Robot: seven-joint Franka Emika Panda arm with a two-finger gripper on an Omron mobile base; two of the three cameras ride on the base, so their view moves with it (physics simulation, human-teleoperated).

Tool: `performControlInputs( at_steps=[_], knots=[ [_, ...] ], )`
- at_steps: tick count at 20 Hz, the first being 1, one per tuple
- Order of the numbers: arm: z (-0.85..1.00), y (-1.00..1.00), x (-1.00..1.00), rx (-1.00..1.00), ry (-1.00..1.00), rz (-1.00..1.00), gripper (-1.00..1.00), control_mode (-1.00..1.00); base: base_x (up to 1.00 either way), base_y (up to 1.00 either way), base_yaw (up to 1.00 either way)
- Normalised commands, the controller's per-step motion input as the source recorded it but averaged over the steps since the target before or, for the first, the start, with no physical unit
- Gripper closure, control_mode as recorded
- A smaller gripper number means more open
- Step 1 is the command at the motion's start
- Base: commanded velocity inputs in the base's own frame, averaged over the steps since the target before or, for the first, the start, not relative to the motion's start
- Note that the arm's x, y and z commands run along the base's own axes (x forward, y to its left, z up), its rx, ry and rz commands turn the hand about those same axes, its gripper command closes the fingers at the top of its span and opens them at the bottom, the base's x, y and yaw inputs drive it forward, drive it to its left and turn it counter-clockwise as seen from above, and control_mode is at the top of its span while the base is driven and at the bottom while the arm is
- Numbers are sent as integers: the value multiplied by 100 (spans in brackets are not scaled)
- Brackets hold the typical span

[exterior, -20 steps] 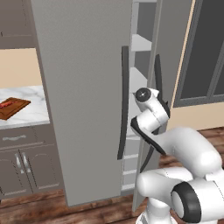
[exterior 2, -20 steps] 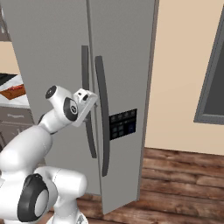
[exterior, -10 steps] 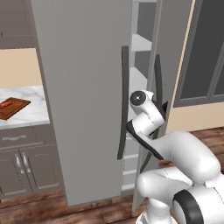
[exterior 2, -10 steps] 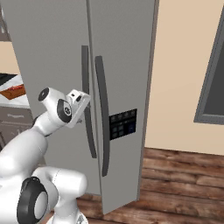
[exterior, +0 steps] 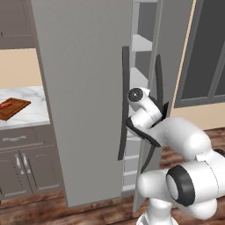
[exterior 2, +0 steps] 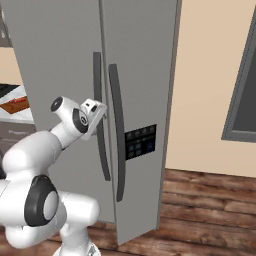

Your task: Retrieve a lemon from the fridge and place it on the cutting board with the fish.

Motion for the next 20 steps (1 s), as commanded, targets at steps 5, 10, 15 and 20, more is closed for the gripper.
performControlInputs(
  at_steps=[5,10,15,20],
  knots=[
    [0,2,17,0,0,0,-100,-100,0,0,0],
    [0,0,18,-1,0,0,-100,-100,0,0,0],
    [-8,-15,16,-1,0,0,-100,-100,0,0,0],
    [-7,-21,16,0,0,0,-100,-100,0,0,0]
  ],
)
